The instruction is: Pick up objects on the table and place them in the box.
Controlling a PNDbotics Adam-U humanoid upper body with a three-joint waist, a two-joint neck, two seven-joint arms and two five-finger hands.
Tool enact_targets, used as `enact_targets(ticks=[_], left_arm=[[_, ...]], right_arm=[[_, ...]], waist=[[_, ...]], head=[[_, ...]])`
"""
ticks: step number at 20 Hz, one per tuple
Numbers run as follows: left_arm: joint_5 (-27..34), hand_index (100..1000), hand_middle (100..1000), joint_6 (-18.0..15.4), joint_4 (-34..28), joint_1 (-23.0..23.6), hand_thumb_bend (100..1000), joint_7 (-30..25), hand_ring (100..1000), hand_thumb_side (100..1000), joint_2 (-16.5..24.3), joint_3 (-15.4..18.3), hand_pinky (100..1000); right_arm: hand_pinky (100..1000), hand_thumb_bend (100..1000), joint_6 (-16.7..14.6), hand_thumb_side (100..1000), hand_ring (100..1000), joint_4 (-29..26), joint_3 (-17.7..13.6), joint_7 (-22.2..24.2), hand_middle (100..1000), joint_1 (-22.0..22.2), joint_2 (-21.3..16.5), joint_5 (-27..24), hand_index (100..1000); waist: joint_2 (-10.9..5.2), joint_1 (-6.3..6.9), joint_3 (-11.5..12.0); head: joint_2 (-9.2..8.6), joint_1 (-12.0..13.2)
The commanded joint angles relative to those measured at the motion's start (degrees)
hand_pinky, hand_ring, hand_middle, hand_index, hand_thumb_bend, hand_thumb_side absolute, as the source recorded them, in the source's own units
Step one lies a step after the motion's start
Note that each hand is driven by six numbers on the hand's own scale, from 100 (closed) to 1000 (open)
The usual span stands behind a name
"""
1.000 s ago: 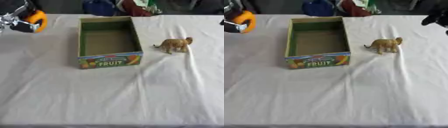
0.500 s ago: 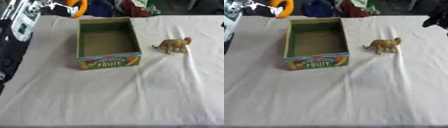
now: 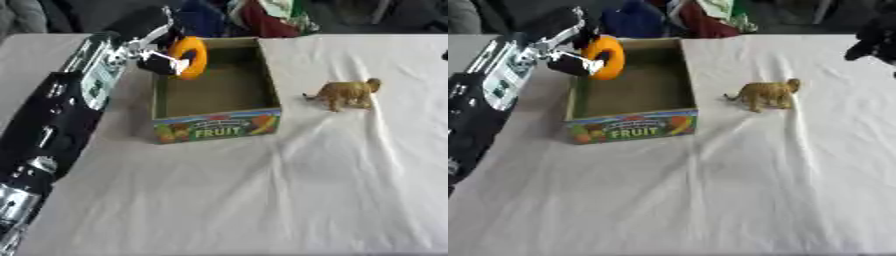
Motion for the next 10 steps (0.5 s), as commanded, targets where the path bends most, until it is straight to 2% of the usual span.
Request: enact_targets(ticks=[1, 3, 4, 5, 6, 7, 8, 10], left_arm=[[0.09, 666, 504, -0.79, -0.02, -0.73, 503, 0.87, 540, 580, 0.04, -0.18, 585], [1.16, 730, 587, -0.69, -0.81, -0.41, 583, 0.86, 624, 662, 0.2, -0.57, 648], [2.41, 757, 637, -0.52, -1.49, -0.17, 692, 0.68, 669, 742, 0.36, -0.8, 683], [3.89, 773, 666, -0.27, -2.51, 0.12, 748, 0.55, 693, 776, 0.67, -1.09, 702], [5.33, 773, 666, 0.08, -3.68, 0.43, 748, 0.35, 693, 776, 1.03, -1.38, 702], [6.93, 790, 705, 0.42, -5.36, 0.84, 827, 0.3, 726, 805, 1.6, -1.62, 730], [8.72, 792, 708, 0.89, -7.37, 1.42, 830, 0.2, 728, 806, 2.33, -1.81, 732], [12.85, 811, 744, 2.26, -11.63, 2.77, 900, -0.06, 757, 850, 3.83, -1.76, 753]], right_arm=[[629, 100, -0.2, 723, 606, -0.31, -0.45, 0.28, 623, -1.07, -1.08, -0.23, 744], [630, 100, -0.26, 721, 606, -0.13, -0.53, 0.28, 623, -1.06, -1.23, -0.14, 744], [630, 100, -0.27, 715, 607, 0.07, -0.57, 0.28, 624, -1.1, -1.33, -0.02, 744], [630, 100, -0.29, 714, 607, 0.35, -0.61, 0.28, 624, -1.17, -1.46, 0.14, 744], [630, 100, -0.34, 714, 607, 0.65, -0.61, 0.3, 624, -1.24, -1.58, 0.3, 744], [630, 100, -0.41, 702, 609, 1.03, -0.57, 0.38, 625, -1.39, -1.9, 0.53, 746], [630, 100, -0.59, 700, 609, 1.47, -0.51, 0.48, 626, -1.63, -2.27, 0.85, 746], [634, 100, -1.09, 659, 617, 2.55, -0.5, 0.71, 633, -2.22, -3.56, 1.55, 751]], waist=[[-0.78, -0.29, -0.12], [-0.75, -0.28, 0.02], [-0.75, -0.26, 0.15], [-0.75, -0.24, 0.29], [-0.74, -0.22, 0.4], [-0.73, -0.21, 0.56], [-0.73, -0.18, 0.66], [-0.76, -0.16, 1.01]], head=[[-0.62, 0.15], [-0.64, 0.11], [-0.65, 0.07], [-0.71, -0.01], [-0.77, -0.13], [-0.77, -0.23], [-0.78, -0.29], [-0.75, -0.74]])
